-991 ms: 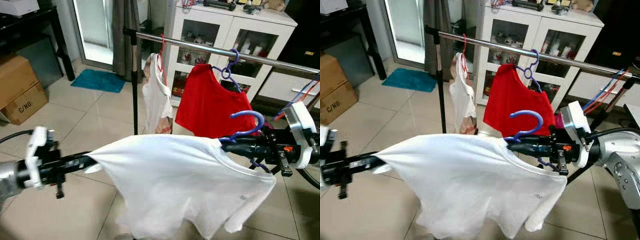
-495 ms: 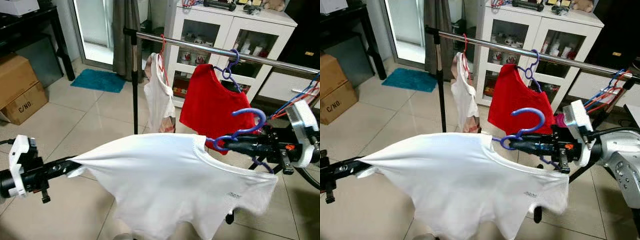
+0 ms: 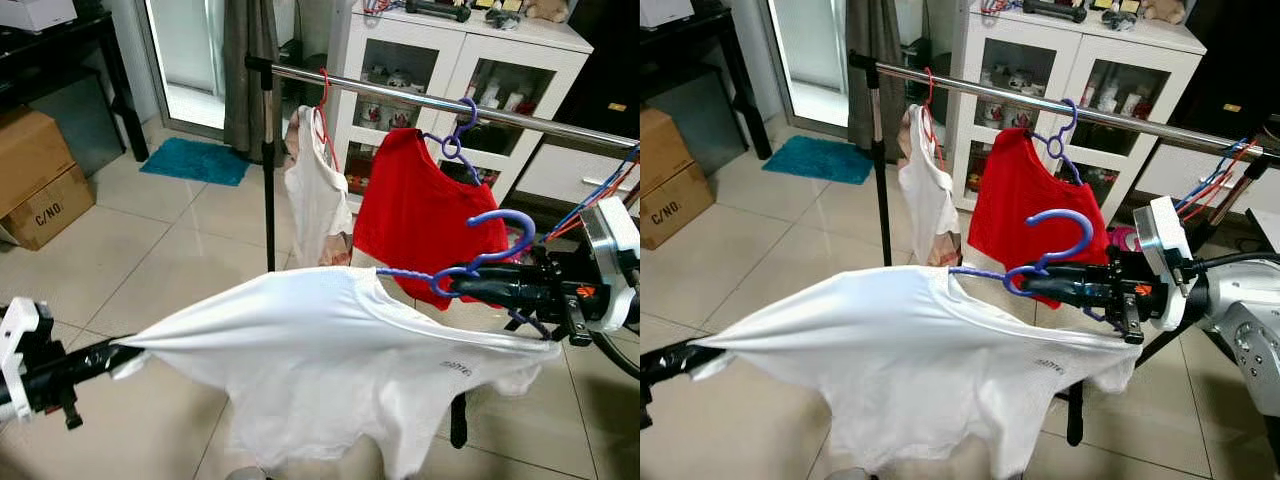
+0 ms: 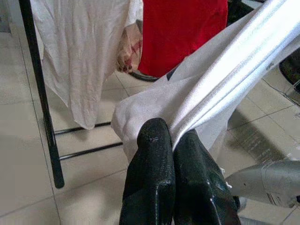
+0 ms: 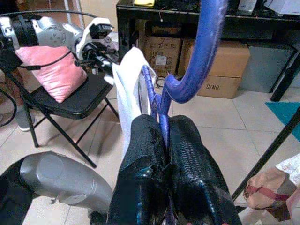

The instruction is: Hang hanger

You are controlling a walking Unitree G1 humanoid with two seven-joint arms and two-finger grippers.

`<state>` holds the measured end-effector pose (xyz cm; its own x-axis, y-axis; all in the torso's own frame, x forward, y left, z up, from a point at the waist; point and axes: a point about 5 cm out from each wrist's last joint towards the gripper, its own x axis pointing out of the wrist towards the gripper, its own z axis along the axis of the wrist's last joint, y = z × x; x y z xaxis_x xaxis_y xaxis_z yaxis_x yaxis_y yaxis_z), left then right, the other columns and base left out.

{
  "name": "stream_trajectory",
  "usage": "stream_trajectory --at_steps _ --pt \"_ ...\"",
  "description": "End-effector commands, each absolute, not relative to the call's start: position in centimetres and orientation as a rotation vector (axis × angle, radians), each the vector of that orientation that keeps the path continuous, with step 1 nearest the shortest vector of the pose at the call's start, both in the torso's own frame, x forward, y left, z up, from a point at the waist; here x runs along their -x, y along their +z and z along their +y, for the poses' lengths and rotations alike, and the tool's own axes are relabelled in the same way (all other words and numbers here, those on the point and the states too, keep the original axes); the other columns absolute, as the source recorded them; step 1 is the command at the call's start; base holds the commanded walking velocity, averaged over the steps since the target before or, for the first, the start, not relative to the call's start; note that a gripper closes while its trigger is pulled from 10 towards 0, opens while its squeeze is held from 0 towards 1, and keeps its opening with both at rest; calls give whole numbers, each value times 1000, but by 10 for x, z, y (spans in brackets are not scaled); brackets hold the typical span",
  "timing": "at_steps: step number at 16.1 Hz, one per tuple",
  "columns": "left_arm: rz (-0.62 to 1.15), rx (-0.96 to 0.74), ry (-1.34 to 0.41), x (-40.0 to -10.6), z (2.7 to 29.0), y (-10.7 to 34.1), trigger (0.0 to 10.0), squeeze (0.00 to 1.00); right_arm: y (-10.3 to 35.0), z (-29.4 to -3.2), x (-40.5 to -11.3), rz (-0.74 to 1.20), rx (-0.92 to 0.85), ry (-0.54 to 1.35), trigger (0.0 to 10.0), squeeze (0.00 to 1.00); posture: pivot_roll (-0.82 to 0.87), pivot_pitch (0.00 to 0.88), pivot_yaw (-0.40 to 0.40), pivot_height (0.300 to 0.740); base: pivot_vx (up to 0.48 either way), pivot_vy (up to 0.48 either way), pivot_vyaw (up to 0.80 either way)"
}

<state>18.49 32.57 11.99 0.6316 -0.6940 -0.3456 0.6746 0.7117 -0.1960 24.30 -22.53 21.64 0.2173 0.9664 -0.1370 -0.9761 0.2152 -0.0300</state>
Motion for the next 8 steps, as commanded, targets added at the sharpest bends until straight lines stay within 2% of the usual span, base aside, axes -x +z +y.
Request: stream_trajectory --at_steps 1,5,6,8 --pt "435 26 -763 -182 327 118 0 0 228 -231 -246 37 139 1321 10000 0 84 0 -44 740 0 0 0" --pt "462 13 -741 -181 325 111 0 0 228 -230 -248 32 138 1318 10000 0 87 0 -46 740 0 0 0" --pt "430 -46 -721 -188 324 113 10000 0 228 -230 -248 29 134 1319 10000 0 89 0 -47 740 0 0 0" --pt "351 -45 -727 -204 314 123 10000 0 228 -226 -249 24 131 1328 10000 0 87 0 -46 740 0 0 0"
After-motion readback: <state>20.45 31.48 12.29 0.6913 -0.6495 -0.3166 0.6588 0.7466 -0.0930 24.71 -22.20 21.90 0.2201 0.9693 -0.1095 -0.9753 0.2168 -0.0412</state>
